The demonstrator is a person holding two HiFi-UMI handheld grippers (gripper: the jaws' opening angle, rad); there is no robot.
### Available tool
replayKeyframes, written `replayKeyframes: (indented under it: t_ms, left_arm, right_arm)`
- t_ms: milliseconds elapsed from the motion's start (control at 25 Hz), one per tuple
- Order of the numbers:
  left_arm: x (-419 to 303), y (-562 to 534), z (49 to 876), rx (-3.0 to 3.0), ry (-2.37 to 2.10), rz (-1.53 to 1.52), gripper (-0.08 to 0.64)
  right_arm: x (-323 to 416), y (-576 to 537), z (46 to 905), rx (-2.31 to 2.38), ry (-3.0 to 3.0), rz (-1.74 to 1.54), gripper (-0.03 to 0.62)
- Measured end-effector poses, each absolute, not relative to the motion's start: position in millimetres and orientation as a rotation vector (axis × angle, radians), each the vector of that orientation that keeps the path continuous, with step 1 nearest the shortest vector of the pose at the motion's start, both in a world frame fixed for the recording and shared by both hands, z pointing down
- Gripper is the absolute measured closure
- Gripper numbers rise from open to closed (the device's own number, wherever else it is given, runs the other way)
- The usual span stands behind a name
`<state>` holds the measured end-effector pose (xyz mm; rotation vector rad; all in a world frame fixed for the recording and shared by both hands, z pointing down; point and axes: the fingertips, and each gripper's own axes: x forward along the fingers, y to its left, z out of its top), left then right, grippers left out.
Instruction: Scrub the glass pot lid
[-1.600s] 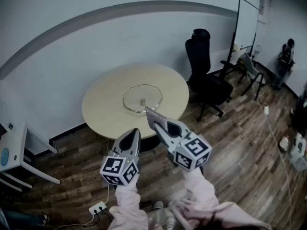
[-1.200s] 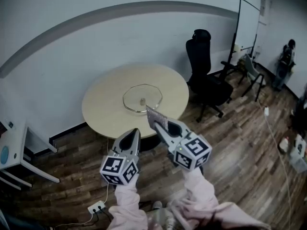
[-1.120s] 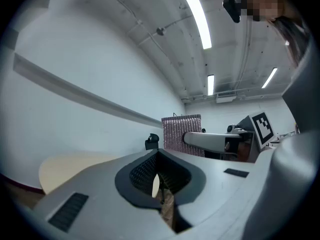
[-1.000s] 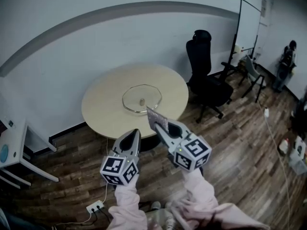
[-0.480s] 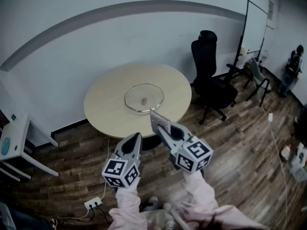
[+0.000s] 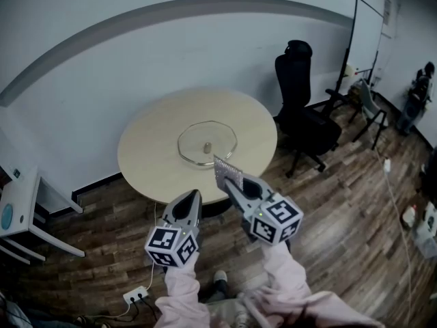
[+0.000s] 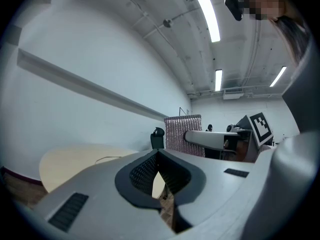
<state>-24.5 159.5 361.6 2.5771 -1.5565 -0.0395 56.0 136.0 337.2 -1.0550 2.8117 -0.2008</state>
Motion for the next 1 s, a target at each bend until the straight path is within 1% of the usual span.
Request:
replayKeyframes:
  t_ms: [560,1000]
  left_arm:
    - [-53,66,373,2.578,-1.478,-0.028,0.563]
    - [-65,36,384,2.589,-1.426,-0.005,0.563]
  right_arm:
    - [35,53,354,-1.161,2.804,-0.237,0.518]
    - [26,22,364,-1.22,2.773,-0.267,0.517]
